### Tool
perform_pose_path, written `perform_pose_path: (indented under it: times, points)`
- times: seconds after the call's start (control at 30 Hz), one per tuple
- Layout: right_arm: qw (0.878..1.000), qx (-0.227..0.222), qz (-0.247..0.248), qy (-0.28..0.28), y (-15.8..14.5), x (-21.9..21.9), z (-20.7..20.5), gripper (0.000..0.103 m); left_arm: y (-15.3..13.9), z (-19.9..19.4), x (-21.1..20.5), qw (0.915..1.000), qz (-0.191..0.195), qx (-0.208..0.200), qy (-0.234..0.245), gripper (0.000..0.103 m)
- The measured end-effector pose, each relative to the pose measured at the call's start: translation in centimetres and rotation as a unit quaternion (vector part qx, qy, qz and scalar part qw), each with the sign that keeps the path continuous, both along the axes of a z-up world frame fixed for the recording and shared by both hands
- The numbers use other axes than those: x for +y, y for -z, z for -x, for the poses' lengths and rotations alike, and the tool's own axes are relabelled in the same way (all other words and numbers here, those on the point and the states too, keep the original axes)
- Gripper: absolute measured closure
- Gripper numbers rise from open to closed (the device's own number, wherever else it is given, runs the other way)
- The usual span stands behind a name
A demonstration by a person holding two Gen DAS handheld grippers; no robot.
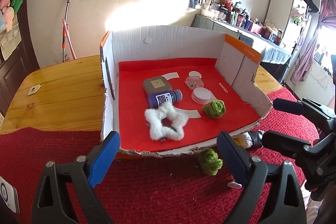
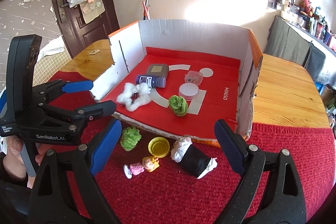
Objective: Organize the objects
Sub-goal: 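Withdraw both open tools from the box back toward the rug items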
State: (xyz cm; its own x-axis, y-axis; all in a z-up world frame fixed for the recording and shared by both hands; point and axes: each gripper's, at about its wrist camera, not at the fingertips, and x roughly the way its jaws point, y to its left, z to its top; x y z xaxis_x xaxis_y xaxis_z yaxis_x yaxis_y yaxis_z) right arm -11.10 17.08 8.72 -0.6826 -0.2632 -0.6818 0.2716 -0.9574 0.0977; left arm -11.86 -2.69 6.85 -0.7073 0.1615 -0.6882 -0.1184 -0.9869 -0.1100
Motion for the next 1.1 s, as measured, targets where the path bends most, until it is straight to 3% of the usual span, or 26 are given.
perform_pose_path:
  times: [0.27,0.6,1.0,1.1]
  points:
    - [1.0,0.002,0.002,0.004,0.1,0.0,-1.5,0.007,-0.3,-1.6,0.8,0.9997,0.018,0.015,0.007,0.0]
    - [1.0,-0.01,0.009,0.009,1.2,0.1,-3.0,0.007,0.5,-3.4,2.7,0.9976,0.058,0.024,0.03,0.0]
    - [0.999,-0.019,0.005,0.025,2.5,1.0,-3.5,0.007,1.7,-3.3,2.6,0.9988,0.04,0.004,0.028,0.0]
    - [0.999,-0.024,0.007,0.034,2.8,1.6,-3.4,0.014,2.0,-3.1,2.7,0.9988,0.037,-0.001,0.031,0.005]
